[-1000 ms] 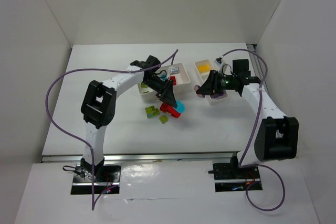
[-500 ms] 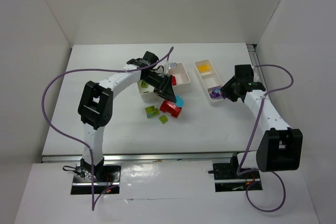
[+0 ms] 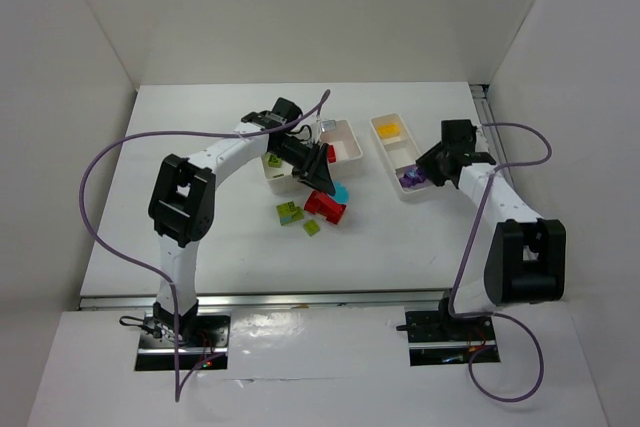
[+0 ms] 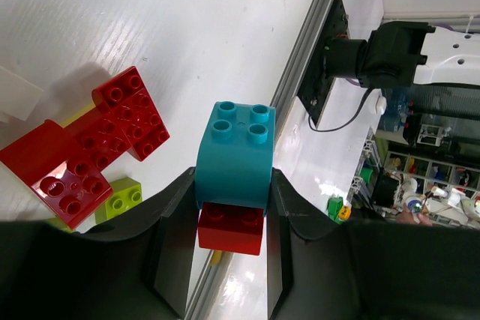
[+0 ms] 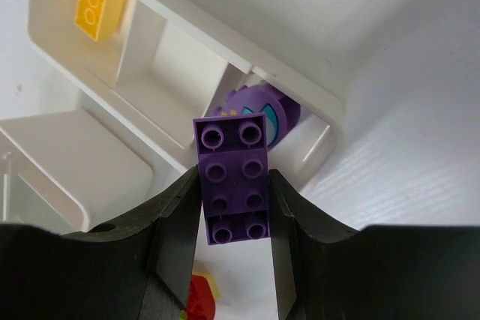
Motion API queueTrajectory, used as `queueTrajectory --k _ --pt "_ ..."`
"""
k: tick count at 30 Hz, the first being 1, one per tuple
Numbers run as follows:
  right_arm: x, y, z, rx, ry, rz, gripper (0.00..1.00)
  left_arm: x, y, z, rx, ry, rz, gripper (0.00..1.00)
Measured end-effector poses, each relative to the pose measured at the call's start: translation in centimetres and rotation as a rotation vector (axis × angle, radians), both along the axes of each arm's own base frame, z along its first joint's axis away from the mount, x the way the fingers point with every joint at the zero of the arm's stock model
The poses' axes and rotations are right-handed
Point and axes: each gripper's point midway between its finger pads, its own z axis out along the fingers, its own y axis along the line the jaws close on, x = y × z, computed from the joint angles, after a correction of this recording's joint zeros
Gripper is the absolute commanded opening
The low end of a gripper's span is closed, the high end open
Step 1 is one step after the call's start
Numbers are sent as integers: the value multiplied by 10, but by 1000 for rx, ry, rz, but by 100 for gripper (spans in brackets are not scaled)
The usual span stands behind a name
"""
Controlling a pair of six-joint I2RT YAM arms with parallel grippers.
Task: Sort the legos into containers by color
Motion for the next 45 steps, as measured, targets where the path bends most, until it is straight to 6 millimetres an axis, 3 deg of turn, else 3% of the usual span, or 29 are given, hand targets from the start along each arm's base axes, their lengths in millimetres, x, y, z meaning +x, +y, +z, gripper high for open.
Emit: queueTrajectory --k 7,12,14,24,28,31,45 --pt "7 4 -15 23 20 1 13 1 0 0 6 -6 2 0" --pt "2 4 -22 33 36 -8 37 1 1 0 11 -7 4 0" --pt "1 5 -24 33 38 -9 42 2 1 0 11 -7 4 0" --pt "-8 6 -30 40 51 -6 42 2 1 0 11 -8 4 0" --pt "-7 8 -28 49 41 0 32 2 1 0 11 -8 4 0" --pt "-7 9 -27 56 30 7 31 2 1 0 11 -8 4 0" --pt "11 15 -21 69 -19 38 32 1 1 0 10 -7 4 0"
